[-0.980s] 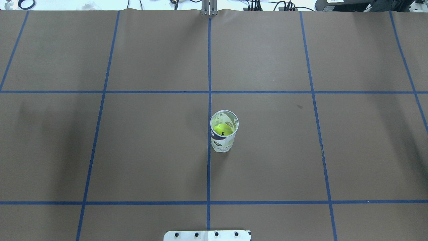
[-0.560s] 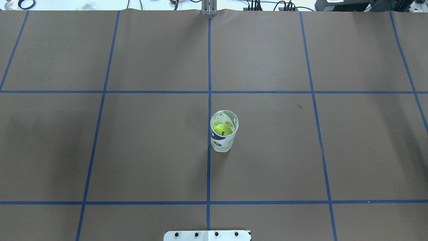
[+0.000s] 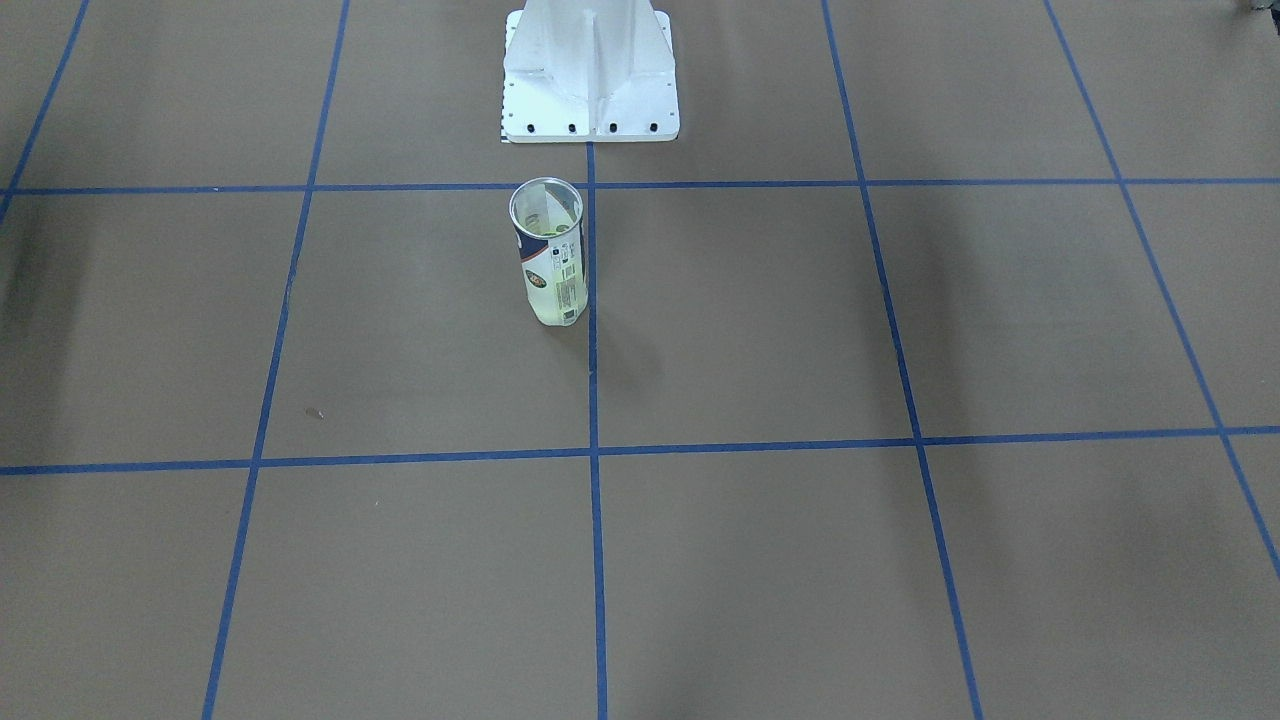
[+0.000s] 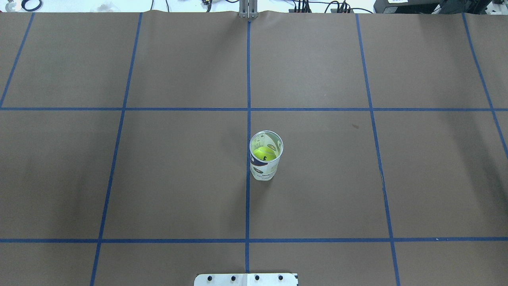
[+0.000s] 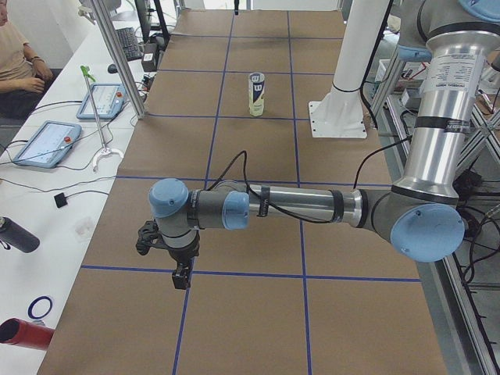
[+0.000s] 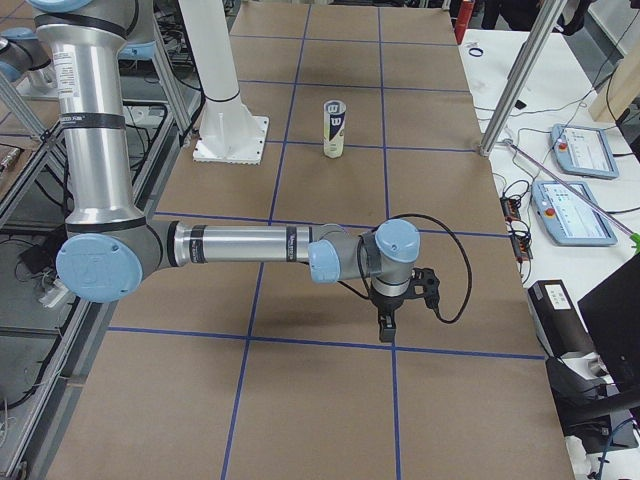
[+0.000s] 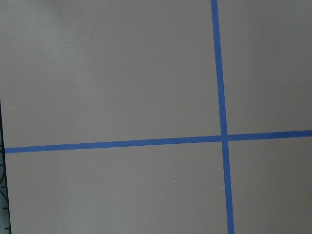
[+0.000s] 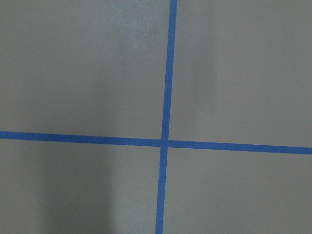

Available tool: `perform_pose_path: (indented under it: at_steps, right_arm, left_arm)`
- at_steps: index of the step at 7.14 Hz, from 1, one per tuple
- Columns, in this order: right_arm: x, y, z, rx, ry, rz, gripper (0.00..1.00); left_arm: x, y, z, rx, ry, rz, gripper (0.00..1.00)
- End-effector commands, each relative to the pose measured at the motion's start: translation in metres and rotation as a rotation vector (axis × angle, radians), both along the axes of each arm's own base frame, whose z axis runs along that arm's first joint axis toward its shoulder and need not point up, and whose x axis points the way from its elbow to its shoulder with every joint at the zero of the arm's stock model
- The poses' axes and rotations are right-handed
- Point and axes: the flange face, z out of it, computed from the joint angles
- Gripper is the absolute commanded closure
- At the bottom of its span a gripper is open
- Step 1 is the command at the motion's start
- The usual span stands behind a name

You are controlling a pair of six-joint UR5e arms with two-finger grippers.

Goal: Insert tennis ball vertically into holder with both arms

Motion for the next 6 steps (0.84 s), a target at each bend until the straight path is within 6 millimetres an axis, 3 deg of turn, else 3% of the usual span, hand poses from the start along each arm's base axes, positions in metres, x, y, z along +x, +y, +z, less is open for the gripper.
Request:
perform_pose_path:
  at_steps: [1,6]
  right_arm:
    - [0.000,0.004,0.005,-0.010,0.000,0.000,0.01]
    - [0.000,0.004,0.006,-0.011,0.000,0.000,0.01]
  left_arm:
    - [0.002,0.045,0.002,0.001,0.003,0.002,0.00]
    - [0.008,0.037,-0.012,0.042,0.003,0.014,0.00]
